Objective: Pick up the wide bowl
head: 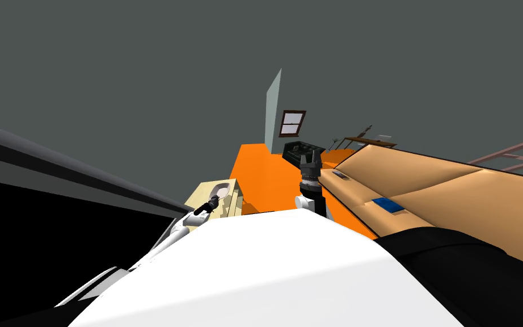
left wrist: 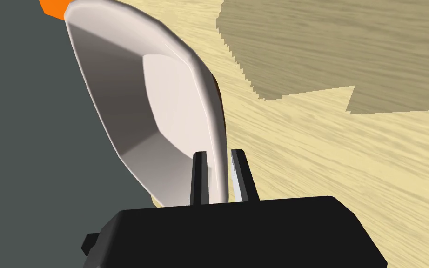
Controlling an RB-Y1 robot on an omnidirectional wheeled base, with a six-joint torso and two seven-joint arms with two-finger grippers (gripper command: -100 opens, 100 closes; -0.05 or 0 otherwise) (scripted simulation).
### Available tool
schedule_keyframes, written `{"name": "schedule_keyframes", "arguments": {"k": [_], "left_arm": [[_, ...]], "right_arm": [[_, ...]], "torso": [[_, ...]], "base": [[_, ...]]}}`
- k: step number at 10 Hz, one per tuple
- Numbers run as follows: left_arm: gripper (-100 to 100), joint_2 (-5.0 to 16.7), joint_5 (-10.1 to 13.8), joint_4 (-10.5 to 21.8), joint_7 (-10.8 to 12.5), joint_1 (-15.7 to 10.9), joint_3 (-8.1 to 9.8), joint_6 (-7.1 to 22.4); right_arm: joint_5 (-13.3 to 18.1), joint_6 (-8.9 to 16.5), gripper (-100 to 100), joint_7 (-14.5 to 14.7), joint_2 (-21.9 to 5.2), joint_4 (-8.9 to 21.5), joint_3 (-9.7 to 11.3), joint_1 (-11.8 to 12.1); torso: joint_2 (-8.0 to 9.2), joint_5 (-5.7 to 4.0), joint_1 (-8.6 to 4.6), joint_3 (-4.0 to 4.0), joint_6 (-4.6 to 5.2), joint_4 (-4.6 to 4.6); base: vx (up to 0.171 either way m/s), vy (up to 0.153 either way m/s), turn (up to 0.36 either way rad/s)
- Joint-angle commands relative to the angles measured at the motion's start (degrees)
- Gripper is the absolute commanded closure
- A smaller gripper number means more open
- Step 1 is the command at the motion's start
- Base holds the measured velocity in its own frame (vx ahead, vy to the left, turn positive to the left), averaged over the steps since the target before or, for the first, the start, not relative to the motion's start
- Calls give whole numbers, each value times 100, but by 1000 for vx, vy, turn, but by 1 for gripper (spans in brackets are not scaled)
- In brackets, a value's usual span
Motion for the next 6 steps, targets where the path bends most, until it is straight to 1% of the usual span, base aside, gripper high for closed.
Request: {"name": "schedule_keyframes", "arguments": {"k": [1,2,3,4,5,6], "left_arm": [[100,0,0,0,0,0,0,0],[0,0,0,1,0,1,-1,1],[100,190,97,-149,78,22,-99,38],[100,266,131,-227,108,41,-127,67],[100,209,114,-127,82,-2,-126,27],[0,218,121,-133,92,2,-134,35]], "right_arm": [[0,0,0,0,0,0,0,0],[0,0,0,0,0,0,0,0],[0,0,0,0,0,0,0,0],[0,0,0,0,0,0,0,0],[0,0,0,0,1,0,1,-1],[0,0,0,0,0,0,0,0]], "torso": [[0,0,0,0,0,0],[2,-1,-1,1,0,1],[3,-2,-2,2,0,2],[15,-6,-15,9,-4,4],[28,-8,-26,17,-3,7],[22,-8,-19,15,0,9]], "base": [[0,0,0],[0,0,0],[-33,-41,47],[-62,-66,61],[-30,-30,17],[-5,-6,0]]}}
